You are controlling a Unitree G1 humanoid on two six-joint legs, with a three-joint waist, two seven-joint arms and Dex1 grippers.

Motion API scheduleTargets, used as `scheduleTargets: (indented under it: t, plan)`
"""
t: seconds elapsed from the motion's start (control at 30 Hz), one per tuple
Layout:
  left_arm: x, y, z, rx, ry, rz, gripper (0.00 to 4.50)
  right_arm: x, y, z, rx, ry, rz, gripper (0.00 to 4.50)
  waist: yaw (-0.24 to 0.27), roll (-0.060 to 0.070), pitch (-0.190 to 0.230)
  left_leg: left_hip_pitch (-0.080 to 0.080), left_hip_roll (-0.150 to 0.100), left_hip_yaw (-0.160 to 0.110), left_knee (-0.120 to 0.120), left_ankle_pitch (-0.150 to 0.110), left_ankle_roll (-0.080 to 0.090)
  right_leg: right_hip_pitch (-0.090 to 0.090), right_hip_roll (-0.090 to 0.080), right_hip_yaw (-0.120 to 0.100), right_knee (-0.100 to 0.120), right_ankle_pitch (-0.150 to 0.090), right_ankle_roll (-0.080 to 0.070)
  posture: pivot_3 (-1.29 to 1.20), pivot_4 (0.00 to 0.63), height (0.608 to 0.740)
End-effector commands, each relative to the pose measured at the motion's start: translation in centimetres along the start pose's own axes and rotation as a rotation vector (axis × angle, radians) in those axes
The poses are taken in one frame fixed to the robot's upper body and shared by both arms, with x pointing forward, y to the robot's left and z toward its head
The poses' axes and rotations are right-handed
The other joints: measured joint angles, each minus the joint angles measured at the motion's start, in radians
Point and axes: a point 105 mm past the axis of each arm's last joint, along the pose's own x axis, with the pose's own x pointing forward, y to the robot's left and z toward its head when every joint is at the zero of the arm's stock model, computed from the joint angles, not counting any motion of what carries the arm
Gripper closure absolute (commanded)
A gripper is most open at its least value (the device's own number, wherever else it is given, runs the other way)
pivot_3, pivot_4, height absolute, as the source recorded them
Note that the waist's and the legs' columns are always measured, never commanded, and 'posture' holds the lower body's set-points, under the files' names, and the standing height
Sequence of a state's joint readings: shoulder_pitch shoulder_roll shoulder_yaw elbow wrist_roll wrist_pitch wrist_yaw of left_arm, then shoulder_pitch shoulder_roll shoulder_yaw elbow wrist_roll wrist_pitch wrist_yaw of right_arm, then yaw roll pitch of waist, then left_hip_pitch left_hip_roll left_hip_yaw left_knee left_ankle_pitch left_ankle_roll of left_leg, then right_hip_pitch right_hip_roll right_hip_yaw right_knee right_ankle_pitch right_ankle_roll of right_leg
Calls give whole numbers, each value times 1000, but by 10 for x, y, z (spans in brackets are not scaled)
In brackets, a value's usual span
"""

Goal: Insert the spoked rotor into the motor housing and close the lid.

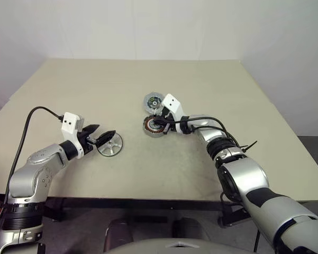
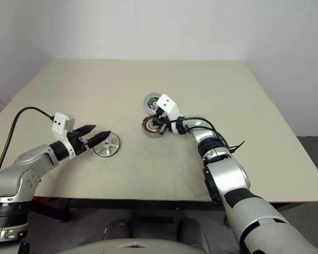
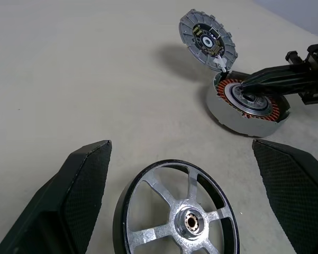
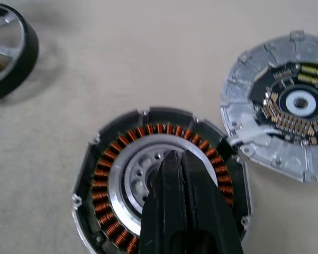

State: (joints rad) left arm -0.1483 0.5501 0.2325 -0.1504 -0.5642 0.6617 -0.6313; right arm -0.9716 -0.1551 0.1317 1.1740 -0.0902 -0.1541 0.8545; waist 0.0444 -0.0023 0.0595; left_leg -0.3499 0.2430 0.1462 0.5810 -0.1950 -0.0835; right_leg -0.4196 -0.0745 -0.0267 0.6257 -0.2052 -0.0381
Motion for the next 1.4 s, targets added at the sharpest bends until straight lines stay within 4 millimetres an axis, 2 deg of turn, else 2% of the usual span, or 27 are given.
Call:
scheduleTargets:
  t: [0.03,0.17,0.33,0.57,0.77,0.93,1.07,1.23,1.4]
  plan:
    - [-2,2,10,34,-33,9,0,1,-3,6,-38,8,-12,4466,0,0,0,0,0,0,0,0,0,0,0,0,0,0,0,0,0,740]
    - [-3,2,11,36,-34,11,0,4,4,-8,-37,49,-6,4466,0,0,0,0,0,0,0,0,0,1,0,0,0,0,0,0,0,740]
    - [-3,3,10,35,-30,16,0,4,5,-3,-28,19,0,4466,0,0,0,1,0,0,0,0,0,2,0,0,1,0,0,0,0,740]
    - [-3,6,11,5,-54,37,0,3,-4,25,-12,-101,-22,4466,0,0,0,1,0,0,0,0,0,1,0,0,1,0,0,0,0,740]
    - [-10,33,15,-135,-113,195,0,1,-3,39,-35,-164,-6,4466,0,0,0,0,0,0,0,0,0,0,0,0,0,0,0,0,0,740]
    - [-19,46,-1,-293,-73,259,0,-1,-3,45,-52,-191,-4,4466,0,0,0,0,0,0,0,0,0,0,0,0,0,0,0,0,0,740]
    - [-15,40,-16,-365,-13,248,0,-1,-4,47,-60,-195,-5,4466,2,0,0,0,0,0,0,0,0,0,0,0,0,0,0,0,0,740]
    - [-4,19,-31,-474,47,158,0,-2,-5,49,-74,-200,-9,4466,2,0,0,0,0,0,0,0,0,0,0,0,0,0,0,0,0,740]
    - [-2,9,-48,-518,131,134,0,-4,-7,49,-75,-206,-19,4466,1,0,0,0,0,0,0,0,0,0,0,0,0,0,0,0,0,740]
